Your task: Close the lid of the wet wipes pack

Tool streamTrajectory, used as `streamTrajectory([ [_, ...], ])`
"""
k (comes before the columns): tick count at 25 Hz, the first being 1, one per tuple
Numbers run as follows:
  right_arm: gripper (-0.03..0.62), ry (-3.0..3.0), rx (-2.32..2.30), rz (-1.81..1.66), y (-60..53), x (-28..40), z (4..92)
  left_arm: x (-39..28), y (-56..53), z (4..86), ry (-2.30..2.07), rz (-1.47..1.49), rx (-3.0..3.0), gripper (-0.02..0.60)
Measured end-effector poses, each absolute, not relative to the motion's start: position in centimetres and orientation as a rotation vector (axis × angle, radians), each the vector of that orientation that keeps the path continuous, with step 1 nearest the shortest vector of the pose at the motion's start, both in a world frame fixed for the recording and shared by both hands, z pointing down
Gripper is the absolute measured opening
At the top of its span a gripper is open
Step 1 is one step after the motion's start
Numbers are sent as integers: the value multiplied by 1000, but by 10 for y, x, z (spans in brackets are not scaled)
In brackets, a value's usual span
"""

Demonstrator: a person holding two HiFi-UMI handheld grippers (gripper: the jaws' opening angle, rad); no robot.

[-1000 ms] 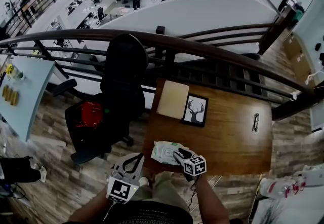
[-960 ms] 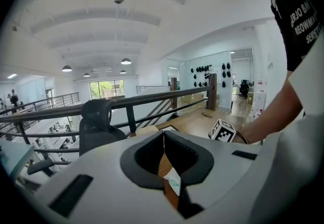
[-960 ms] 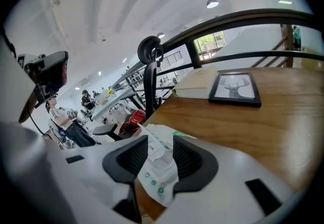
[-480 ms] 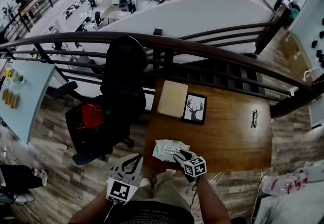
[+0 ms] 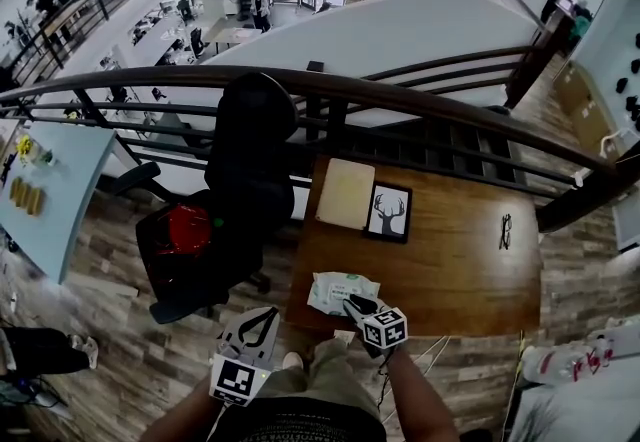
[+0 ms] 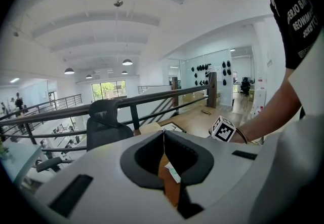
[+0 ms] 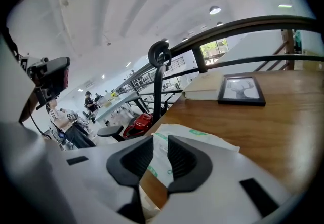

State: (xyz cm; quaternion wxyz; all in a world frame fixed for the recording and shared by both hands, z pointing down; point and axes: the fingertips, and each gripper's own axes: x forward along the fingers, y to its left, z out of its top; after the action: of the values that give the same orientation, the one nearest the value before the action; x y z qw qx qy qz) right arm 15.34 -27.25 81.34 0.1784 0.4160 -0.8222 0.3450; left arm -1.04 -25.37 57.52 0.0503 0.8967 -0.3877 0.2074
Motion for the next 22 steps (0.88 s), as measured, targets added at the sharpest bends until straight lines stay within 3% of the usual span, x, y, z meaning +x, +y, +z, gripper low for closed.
streamTrajectory([
  [3,44,-2361,1214,952,-278,149,804,-13,-250,573,-1182,651,2724,28],
  [7,23,-2362,1332,936,-288,156,796,-14,-247,572,-1183,641,2731,28],
  [22,18,-2139,1282,897,-277,150,854,-9,-247,569,-1146,616,2758,28],
])
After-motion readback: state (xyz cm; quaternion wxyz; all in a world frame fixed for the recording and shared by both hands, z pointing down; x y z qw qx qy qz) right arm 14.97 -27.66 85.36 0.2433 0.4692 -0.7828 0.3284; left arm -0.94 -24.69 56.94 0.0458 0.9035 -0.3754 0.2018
